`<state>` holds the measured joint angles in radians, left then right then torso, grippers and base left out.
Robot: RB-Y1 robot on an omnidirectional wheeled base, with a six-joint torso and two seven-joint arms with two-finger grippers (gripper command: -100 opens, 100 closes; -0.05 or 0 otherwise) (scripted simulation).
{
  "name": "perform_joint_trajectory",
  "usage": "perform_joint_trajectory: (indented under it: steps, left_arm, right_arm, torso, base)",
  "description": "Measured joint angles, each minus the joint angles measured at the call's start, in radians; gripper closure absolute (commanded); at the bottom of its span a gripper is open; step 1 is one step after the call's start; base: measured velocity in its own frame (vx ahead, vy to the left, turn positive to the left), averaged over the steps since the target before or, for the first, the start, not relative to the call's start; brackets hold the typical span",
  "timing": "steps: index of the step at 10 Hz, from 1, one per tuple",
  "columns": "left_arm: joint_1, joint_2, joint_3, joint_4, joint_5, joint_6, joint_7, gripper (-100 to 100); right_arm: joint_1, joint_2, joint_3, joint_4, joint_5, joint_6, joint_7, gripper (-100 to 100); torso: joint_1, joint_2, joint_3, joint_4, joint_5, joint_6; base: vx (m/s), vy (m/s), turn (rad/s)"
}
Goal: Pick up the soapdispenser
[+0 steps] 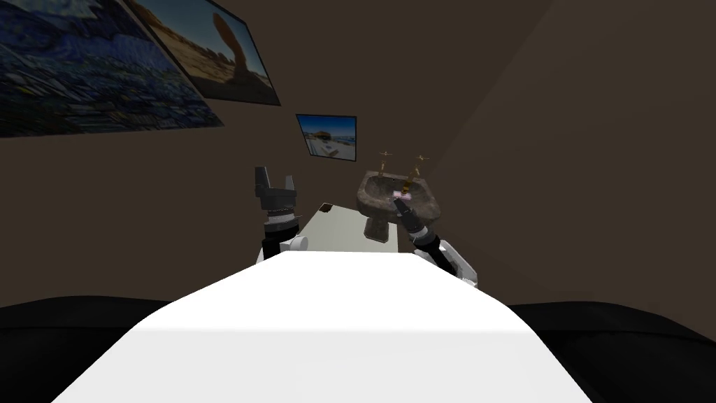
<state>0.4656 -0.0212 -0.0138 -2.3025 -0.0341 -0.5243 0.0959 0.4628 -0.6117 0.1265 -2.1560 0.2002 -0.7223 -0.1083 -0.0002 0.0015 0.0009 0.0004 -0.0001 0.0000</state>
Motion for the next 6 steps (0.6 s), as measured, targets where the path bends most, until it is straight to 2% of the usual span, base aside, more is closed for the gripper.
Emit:
perform_joint_trajectory:
  steps: [3, 4, 6]
  left_arm:
    - [0.0, 0.0, 0.0, 0.0, 0.0, 0.0, 0.0, 0]
    - [0.0, 0.0, 0.0, 0.0, 0.0, 0.0, 0.0, 0]
    - [0.0, 0.0, 0.0, 0.0, 0.0, 0.0, 0.0, 0]
  right_arm:
    - [0.006, -0.093, 0.015, 0.039, 0.027, -0.041, -0.014, -100]
    - [0.004, -0.114, 0.018, 0.039, 0.03, -0.04, -0.017, -100]
    - [0.002, -0.172, 0.03, 0.072, 0.05, -0.062, -0.025, -100]
  torso:
    - [0.0, 0.0, 0.0, 0.0, 0.0, 0.0]
    - [0.0, 0.0, 0.0, 0.0, 0.0, 0.0]
    - [0.0, 0.0, 0.0, 0.0, 0.0, 0.0]
  base:
    - [-0.028, 0.003, 0.028]
    - [-0.022, 0.001, 0.07]
    - [-0.014, -0.002, 0.021]
